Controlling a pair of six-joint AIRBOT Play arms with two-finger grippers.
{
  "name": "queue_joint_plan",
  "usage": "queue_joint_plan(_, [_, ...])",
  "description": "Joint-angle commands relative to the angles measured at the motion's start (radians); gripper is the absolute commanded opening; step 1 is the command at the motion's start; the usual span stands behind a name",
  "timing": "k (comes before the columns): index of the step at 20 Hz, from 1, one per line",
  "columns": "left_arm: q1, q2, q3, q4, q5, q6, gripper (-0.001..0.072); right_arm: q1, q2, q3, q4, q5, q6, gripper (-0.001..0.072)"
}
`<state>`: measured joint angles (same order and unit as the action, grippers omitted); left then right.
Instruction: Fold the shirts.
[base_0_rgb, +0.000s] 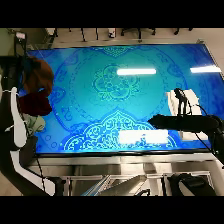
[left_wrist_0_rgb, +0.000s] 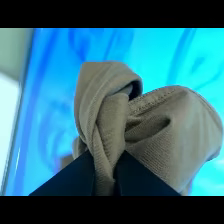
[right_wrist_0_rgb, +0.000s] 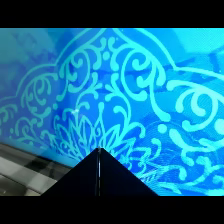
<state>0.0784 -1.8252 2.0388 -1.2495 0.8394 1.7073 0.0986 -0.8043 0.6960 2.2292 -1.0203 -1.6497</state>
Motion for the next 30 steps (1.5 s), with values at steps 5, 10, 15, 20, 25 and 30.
queue_joint_plan(5, [-0.304, 0.431, -0.007, -0.496, 0.174, -0.026, 0.0017, 0.001, 0.000, 0.000, 0.000, 0.000, 0.000, 0.0025])
queue_joint_plan(10, [-0.564, 0.488, -0.235, -0.576, 0.319, -0.134, 0.0017, 0.001, 0.000, 0.000, 0.001, -0.005, 0.000, 0.0026])
queue_joint_plan(15, [-0.733, 0.488, -0.602, -0.578, 0.151, -0.251, 0.0017, -0.002, 0.000, 0.002, 0.003, -0.068, 0.000, 0.0094])
queue_joint_plan(20, [-0.713, 0.499, -0.755, -0.647, 0.204, -0.310, 0.0668, -0.080, 0.000, 0.043, 0.045, -0.214, -0.008, 0.0524])
queue_joint_plan(25, [-0.493, 0.673, -0.795, -0.624, 0.484, -0.293, 0.0668, -0.241, 0.000, 0.106, 0.041, -0.361, -0.100, 0.0524])
queue_joint_plan(30, [-0.304, 0.895, -1.268, -0.694, 0.259, -0.237, 0.0668, -0.136, 0.000, -0.161, 0.085, -0.258, -0.109, 0.0523])
